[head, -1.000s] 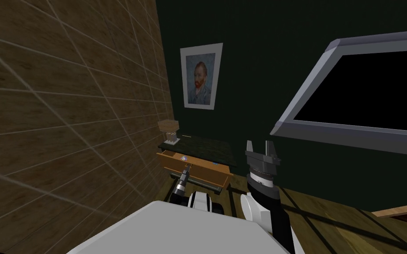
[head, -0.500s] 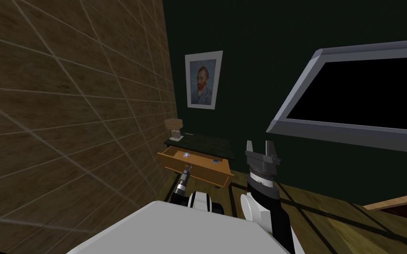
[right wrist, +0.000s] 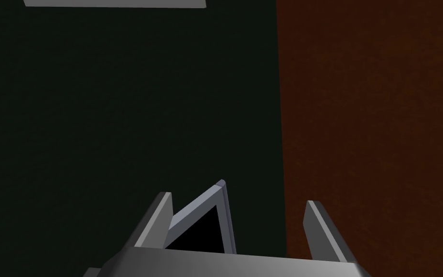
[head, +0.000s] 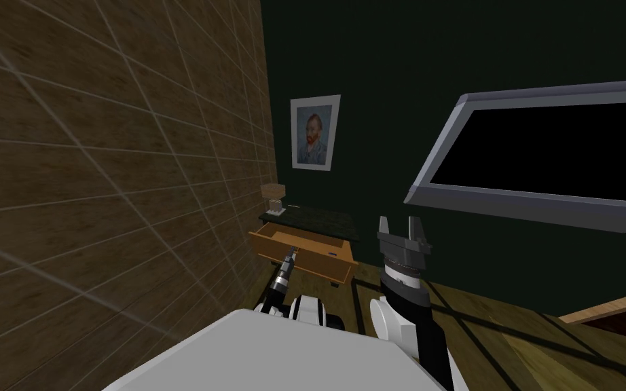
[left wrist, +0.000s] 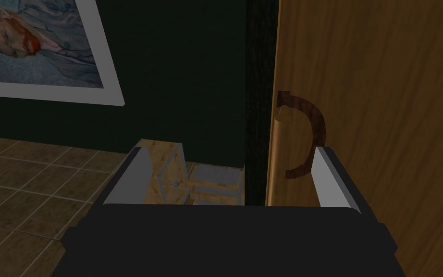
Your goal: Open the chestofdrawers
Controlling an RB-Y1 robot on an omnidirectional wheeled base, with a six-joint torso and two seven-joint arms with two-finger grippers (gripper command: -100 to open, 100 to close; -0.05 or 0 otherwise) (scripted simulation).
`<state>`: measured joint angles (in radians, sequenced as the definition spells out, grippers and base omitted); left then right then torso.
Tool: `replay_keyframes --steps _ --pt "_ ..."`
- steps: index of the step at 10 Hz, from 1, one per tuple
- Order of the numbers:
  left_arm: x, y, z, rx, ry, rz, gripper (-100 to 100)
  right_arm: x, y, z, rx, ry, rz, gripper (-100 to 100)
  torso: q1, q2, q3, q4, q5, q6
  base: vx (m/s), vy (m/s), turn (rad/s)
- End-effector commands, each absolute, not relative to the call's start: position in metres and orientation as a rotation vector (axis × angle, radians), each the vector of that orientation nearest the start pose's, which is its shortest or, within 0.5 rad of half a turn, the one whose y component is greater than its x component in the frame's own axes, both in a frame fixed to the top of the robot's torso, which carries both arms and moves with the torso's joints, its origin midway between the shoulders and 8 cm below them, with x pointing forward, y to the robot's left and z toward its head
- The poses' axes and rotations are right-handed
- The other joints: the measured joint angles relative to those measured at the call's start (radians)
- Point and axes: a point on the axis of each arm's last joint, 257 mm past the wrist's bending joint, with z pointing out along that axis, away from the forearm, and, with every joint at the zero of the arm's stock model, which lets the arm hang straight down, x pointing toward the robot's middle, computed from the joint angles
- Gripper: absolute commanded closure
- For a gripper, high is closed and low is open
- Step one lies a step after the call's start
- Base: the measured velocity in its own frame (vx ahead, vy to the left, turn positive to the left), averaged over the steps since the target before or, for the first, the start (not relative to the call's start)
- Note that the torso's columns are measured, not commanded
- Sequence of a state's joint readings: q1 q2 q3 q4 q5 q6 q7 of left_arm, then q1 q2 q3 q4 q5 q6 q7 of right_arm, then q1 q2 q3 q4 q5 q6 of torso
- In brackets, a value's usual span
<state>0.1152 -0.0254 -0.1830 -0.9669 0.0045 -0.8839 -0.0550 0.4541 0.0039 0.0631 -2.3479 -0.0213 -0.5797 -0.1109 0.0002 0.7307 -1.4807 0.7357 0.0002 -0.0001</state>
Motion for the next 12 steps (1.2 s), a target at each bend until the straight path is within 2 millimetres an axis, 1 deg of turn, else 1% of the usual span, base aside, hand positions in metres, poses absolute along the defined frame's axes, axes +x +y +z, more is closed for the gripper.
replay_keyframes --steps 1,6,7,8,12 --pt "0.449 0.136 -0.329 -1.016 1.173 -1.387 -100 0.317 -0.253 0.081 0.562 0.437 1.540 0 0.001 0.006 0.004 0.002 0.000 0.000 -0.063 0.011 0.026" --pt "0.492 0.122 -0.298 -1.010 1.182 -1.401 -100 0.317 -0.253 0.081 0.562 0.437 1.540 0 0.000 0.006 0.004 0.002 0.000 0.000 -0.093 0.017 0.027" --pt "0.486 0.125 -0.300 -1.008 1.177 -1.401 -100 0.317 -0.253 0.081 0.562 0.437 1.540 0 0.000 0.006 0.004 0.002 0.000 0.000 -0.043 0.010 0.001" --pt "0.487 0.125 -0.300 -1.011 1.180 -1.399 0 0.317 -0.253 0.081 0.562 0.437 1.540 0 -0.001 0.005 0.003 0.002 0.000 0.000 -0.009 0.002 -0.001" --pt "0.487 0.125 -0.300 -1.010 1.180 -1.400 0 0.317 -0.253 0.081 0.562 0.437 1.540 0 0.000 0.007 0.005 0.002 0.000 0.000 0.000 0.000 0.000"
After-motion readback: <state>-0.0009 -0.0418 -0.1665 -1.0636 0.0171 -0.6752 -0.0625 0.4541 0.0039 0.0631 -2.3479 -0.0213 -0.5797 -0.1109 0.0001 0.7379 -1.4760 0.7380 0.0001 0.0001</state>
